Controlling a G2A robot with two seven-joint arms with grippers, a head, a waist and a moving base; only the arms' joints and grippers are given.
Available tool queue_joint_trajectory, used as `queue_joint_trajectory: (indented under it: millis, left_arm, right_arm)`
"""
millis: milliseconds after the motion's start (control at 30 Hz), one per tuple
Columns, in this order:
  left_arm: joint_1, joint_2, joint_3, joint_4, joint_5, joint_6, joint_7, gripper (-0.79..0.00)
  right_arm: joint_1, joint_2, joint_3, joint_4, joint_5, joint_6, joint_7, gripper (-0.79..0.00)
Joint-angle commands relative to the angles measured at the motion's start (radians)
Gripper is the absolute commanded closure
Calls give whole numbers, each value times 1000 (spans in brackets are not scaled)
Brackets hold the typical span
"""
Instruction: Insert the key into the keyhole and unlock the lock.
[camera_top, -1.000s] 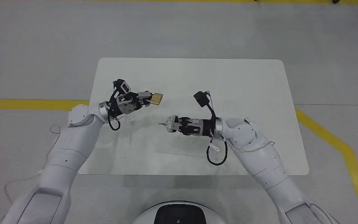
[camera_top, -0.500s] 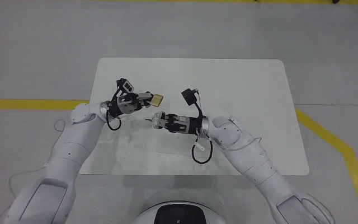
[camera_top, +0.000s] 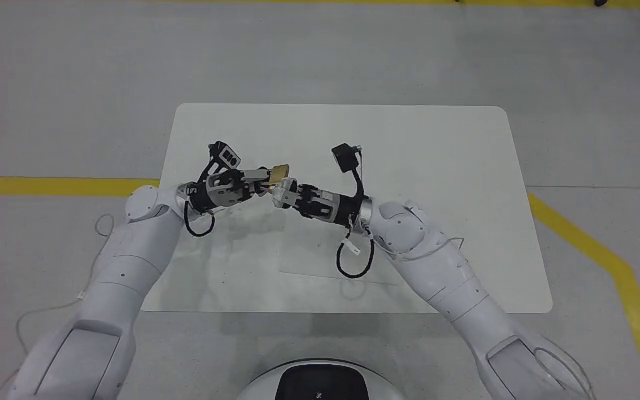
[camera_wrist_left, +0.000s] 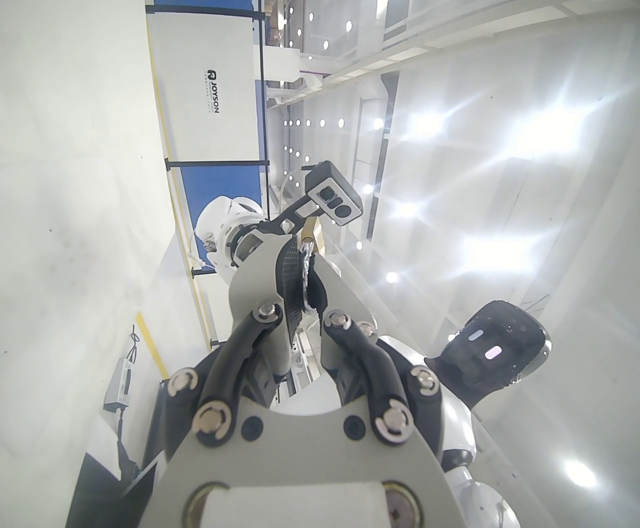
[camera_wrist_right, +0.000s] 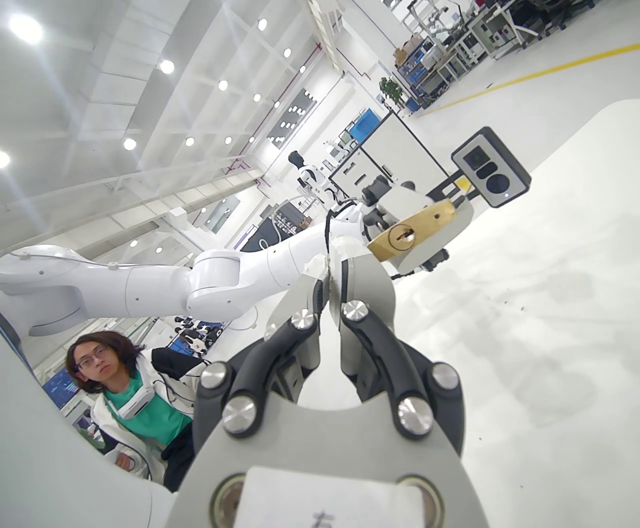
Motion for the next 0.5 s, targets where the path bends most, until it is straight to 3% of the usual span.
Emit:
queue_joint_trajectory:
  millis: [0,300,467]
  left_arm:
    - [0,0,-1,-1,5,-7,-1,0]
    - [17,4,-18,-51,24,-18,7,0]
    - [31,11,-31,-112,71,-50,39,0]
  right_arm:
    - [-3,1,6,2,17,-19,7,0]
    - [-40,17,77,1,84,-78,11,0]
    - [-64,25,122,16,197,-97,5,0]
